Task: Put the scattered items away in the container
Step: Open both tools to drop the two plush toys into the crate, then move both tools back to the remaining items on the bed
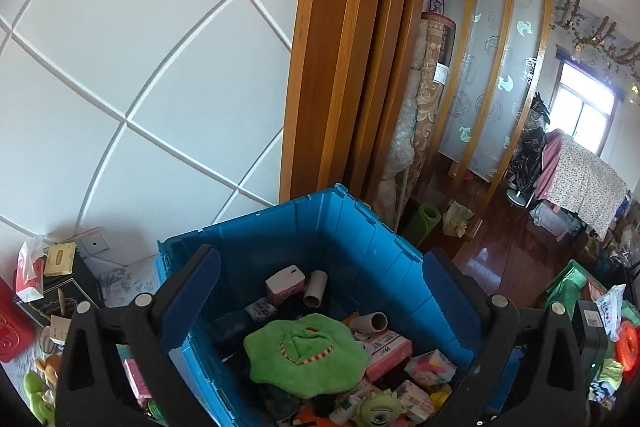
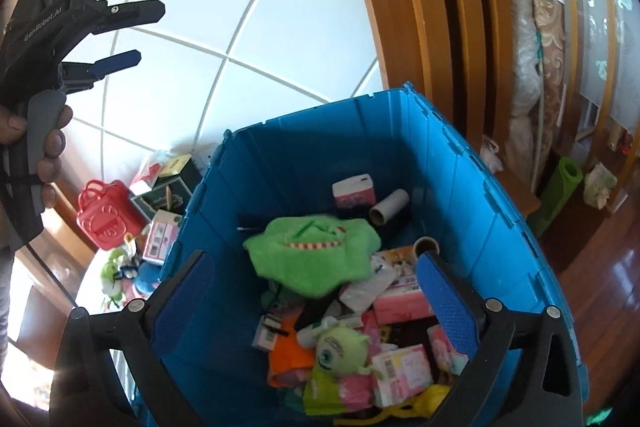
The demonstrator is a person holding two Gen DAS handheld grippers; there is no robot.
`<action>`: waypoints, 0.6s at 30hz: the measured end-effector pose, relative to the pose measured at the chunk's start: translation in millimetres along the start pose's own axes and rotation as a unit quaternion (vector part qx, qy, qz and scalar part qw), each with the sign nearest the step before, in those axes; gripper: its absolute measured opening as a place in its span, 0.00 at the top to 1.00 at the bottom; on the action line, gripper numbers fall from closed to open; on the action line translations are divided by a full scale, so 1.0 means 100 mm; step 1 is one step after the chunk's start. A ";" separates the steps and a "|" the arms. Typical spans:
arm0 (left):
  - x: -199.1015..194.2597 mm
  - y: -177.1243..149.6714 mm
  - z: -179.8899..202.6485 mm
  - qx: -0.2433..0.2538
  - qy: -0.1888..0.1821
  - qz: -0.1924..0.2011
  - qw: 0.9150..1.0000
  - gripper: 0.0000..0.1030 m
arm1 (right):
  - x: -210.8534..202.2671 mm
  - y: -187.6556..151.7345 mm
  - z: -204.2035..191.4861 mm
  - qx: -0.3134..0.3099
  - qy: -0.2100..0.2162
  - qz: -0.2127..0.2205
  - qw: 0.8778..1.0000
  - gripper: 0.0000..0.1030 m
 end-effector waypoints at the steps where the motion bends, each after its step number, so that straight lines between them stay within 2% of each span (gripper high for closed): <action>1: -0.03 -0.04 -0.04 -0.003 0.002 -0.003 1.000 0.00 | 0.00 0.00 -0.02 0.000 0.001 0.001 1.000 0.00; 10: -0.34 -0.61 -0.43 -0.023 0.023 -0.038 0.999 0.00 | 0.00 -0.01 -0.44 -0.017 0.025 0.003 1.000 0.00; 13: -0.53 -0.80 -0.68 -0.025 0.050 -0.039 0.998 0.00 | 0.02 -0.03 -0.67 -0.029 0.037 0.000 0.999 0.00; 18: -0.91 -1.18 -1.25 -0.059 0.090 -0.046 0.993 0.00 | 0.09 -0.11 -1.04 -0.051 0.052 -0.012 0.997 0.00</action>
Point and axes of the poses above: each gripper's, at about its wrist camera, not at the fingertips, and x roughly the way its jaws point, z to its right, y to its top, the point moved 9 cm from there along x, roughly the way its jaws point, and after that the axes turned 6 degrees about z, right-handed, at the moved point
